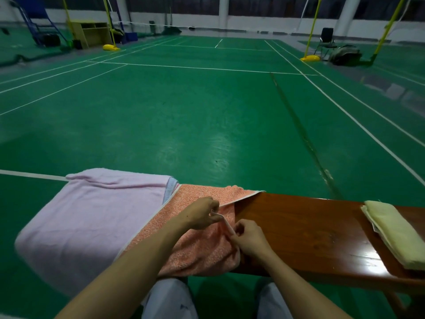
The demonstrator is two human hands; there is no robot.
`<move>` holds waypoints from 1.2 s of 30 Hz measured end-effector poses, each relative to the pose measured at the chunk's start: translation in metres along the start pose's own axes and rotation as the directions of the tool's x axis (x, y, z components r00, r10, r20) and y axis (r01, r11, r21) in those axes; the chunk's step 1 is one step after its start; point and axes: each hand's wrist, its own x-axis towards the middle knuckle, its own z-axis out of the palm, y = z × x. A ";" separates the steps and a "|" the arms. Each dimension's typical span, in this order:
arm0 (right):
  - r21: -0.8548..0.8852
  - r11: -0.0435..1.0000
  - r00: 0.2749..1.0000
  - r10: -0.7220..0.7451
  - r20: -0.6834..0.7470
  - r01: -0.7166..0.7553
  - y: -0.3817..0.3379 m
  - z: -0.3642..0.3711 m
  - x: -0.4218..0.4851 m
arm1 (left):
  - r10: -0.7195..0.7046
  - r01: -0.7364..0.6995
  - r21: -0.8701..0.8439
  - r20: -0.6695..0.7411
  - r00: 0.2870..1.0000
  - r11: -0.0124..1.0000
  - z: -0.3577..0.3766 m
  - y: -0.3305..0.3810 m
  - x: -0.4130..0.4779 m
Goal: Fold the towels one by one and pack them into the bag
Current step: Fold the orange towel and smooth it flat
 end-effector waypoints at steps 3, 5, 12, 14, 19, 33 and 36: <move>0.088 0.994 0.998 0.063 -0.015 -0.061 0.000 -0.006 0.001 | -0.006 0.006 -0.007 0.016 1.000 1.000 -0.005 -0.010 -0.007; 0.111 0.990 0.996 0.087 0.007 -0.088 0.000 -0.006 0.004 | -0.019 0.019 -0.003 0.026 0.999 1.000 -0.007 -0.017 -0.012; 0.275 0.958 0.993 0.058 0.099 -0.083 -0.015 0.002 0.013 | -0.102 0.102 -0.033 -0.007 0.995 0.994 -0.018 -0.043 -0.030; 0.367 0.925 0.987 0.041 0.153 -0.095 -0.019 0.003 0.014 | -0.132 0.132 -0.052 0.007 0.991 0.990 -0.022 -0.053 -0.037; 0.350 0.936 0.969 -0.044 0.242 -0.045 -0.022 0.005 0.016 | -0.155 0.154 -0.084 -0.003 0.988 0.984 -0.028 -0.071 -0.054; 0.319 0.948 0.932 -0.102 0.348 -0.015 -0.026 -0.006 0.029 | -0.230 0.220 -0.120 -0.071 0.971 0.968 -0.037 -0.100 -0.068; 0.327 0.945 0.936 -0.134 0.325 0.022 -0.026 -0.005 0.032 | -0.244 0.230 -0.134 -0.107 0.964 0.964 -0.039 -0.105 -0.070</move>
